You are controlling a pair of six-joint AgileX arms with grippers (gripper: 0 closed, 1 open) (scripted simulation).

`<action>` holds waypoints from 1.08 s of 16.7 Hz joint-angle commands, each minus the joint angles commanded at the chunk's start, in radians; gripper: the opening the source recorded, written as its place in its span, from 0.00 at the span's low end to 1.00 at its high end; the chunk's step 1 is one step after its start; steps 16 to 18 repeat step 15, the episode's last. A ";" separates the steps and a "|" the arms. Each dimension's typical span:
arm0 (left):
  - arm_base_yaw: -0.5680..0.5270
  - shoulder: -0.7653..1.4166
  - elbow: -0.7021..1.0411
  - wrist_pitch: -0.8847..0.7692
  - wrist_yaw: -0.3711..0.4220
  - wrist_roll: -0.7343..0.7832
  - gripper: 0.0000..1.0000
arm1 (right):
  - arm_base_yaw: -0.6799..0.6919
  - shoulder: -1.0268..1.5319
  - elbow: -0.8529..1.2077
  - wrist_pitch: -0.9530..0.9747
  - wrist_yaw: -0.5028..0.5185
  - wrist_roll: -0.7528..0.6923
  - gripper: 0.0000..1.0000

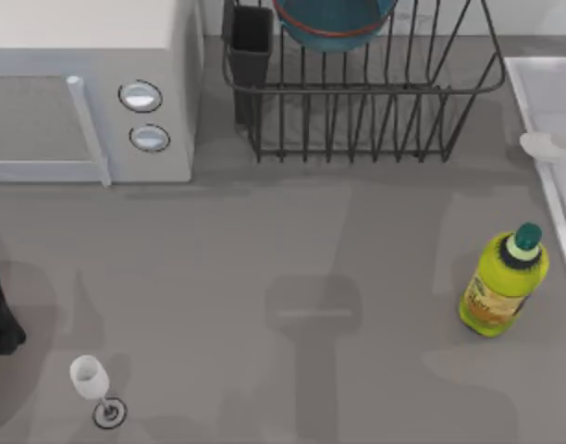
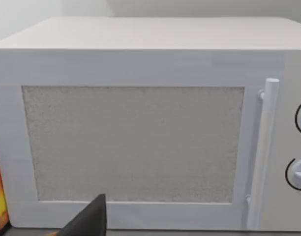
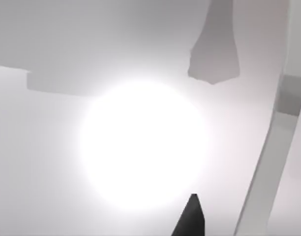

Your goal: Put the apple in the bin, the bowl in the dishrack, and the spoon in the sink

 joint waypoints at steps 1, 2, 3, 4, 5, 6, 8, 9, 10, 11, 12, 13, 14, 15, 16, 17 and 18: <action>0.000 0.000 0.000 0.000 0.000 0.000 1.00 | 0.000 0.000 0.000 0.000 0.000 0.000 0.38; 0.000 0.000 0.000 0.000 0.000 0.000 1.00 | 0.000 0.000 0.000 0.000 0.000 0.000 0.45; 0.000 0.000 0.000 0.000 0.000 0.000 1.00 | 0.000 0.000 0.000 0.000 0.000 0.000 0.53; 0.000 0.000 0.000 0.000 0.000 0.000 1.00 | 0.000 0.000 0.000 0.000 0.000 0.000 0.60; 0.000 0.000 0.000 0.000 0.000 0.000 1.00 | 0.000 0.000 0.000 0.000 0.000 0.000 0.68; 0.000 0.000 0.000 0.000 0.000 0.000 1.00 | 0.000 0.000 0.000 0.000 0.000 0.000 0.75; 0.000 0.000 0.000 0.000 0.000 0.000 1.00 | 0.000 0.000 0.000 0.000 0.000 0.000 0.90; 0.000 0.000 0.000 0.000 0.000 0.000 1.00 | 0.000 0.000 0.000 0.000 0.000 0.000 0.98; 0.000 0.000 0.000 0.000 0.000 0.000 1.00 | 0.000 0.000 0.000 0.000 0.000 0.000 1.00; 0.000 0.000 0.000 0.000 0.000 0.000 1.00 | 0.000 0.000 0.000 0.000 0.000 0.000 1.00; 0.000 0.000 0.000 0.000 0.000 0.000 1.00 | 0.000 0.000 0.000 0.000 0.000 0.000 1.00; 0.000 0.000 0.000 0.000 0.000 0.000 1.00 | 0.000 0.000 0.000 0.000 0.000 0.000 1.00; 0.000 0.000 0.000 0.000 0.000 0.000 1.00 | 0.000 0.000 0.000 0.000 0.000 0.000 1.00; 0.000 0.000 0.000 0.000 0.000 0.000 1.00 | 0.000 0.000 0.000 0.000 0.000 0.000 1.00; 0.000 0.000 0.000 0.000 0.000 0.000 1.00 | 0.000 0.000 0.000 0.000 0.000 0.000 1.00; 0.000 0.000 0.000 0.000 0.000 0.000 1.00 | 0.000 0.000 0.000 0.000 0.000 0.000 1.00; 0.000 0.000 0.000 0.000 0.000 0.000 1.00 | 0.000 0.000 0.000 0.000 0.000 0.000 1.00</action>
